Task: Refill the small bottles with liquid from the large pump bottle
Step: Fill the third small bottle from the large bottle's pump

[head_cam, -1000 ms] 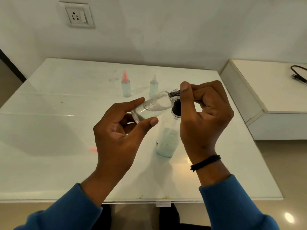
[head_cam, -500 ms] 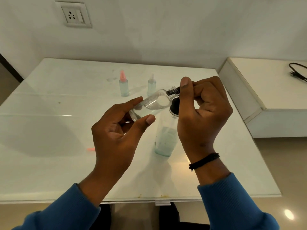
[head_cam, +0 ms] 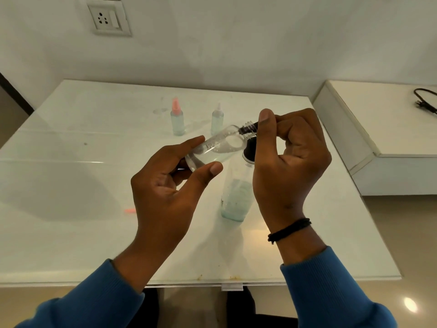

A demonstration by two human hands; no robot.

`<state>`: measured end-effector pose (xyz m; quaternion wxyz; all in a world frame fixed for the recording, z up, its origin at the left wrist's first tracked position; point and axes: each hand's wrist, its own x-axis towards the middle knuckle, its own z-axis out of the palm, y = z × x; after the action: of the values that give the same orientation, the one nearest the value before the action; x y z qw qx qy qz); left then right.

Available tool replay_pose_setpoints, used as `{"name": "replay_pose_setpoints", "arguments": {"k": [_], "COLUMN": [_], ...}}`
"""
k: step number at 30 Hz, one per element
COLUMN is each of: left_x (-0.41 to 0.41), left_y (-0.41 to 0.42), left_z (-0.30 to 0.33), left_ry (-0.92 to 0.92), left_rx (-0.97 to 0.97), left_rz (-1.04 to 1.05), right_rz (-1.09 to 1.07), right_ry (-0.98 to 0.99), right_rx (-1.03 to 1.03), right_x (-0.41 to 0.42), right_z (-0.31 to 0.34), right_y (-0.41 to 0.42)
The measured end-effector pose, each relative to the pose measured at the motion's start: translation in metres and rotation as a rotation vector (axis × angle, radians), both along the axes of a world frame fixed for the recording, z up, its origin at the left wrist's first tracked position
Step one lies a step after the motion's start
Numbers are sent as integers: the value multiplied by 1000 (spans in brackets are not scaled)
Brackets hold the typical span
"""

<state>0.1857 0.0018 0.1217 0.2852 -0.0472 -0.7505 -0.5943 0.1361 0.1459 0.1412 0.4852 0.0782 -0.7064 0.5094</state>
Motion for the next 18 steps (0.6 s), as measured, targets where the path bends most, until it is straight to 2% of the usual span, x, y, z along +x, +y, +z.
{"name": "replay_pose_setpoints", "arguments": {"k": [18], "left_x": [0], "left_y": [-1], "left_z": [-1], "left_ry": [0], "left_rx": [6], "left_rz": [-1], "right_rz": [33], "right_ry": [-7], "right_rx": [-2], "right_x": [-1], "right_z": [-1], "right_y": [1]}}
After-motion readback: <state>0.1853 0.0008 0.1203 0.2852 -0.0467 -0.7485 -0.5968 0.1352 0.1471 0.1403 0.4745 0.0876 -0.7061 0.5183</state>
